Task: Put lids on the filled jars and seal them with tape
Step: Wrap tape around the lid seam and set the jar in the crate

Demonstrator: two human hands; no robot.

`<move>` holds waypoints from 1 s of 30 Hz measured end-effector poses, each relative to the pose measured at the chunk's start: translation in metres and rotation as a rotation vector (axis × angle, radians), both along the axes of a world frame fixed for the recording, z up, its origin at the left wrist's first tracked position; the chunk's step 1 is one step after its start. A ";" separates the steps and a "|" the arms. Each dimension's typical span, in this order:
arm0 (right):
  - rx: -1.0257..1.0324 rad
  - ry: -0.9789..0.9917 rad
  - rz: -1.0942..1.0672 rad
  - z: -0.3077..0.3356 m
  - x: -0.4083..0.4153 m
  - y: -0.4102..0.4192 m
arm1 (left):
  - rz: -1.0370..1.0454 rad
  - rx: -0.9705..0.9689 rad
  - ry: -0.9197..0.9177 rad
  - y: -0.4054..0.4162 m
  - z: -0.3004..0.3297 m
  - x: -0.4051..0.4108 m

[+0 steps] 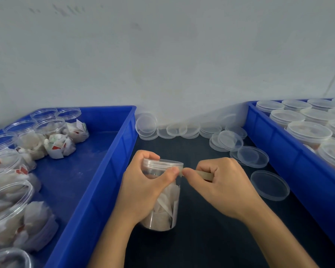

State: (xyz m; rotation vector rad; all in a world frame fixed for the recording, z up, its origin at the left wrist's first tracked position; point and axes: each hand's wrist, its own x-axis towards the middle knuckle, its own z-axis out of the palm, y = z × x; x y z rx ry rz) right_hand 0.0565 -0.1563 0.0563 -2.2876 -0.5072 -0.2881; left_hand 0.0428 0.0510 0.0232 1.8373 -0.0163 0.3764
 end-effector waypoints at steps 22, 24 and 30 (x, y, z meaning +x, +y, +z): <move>0.509 0.114 0.043 -0.024 0.023 -0.023 | -0.573 -0.721 0.311 -0.004 -0.016 0.001; 0.160 0.019 -0.020 -0.033 0.028 -0.023 | -0.451 -0.632 0.244 -0.003 -0.014 0.003; -0.465 -0.107 -0.072 -0.059 0.038 -0.020 | -0.277 -0.396 0.157 -0.005 -0.013 0.004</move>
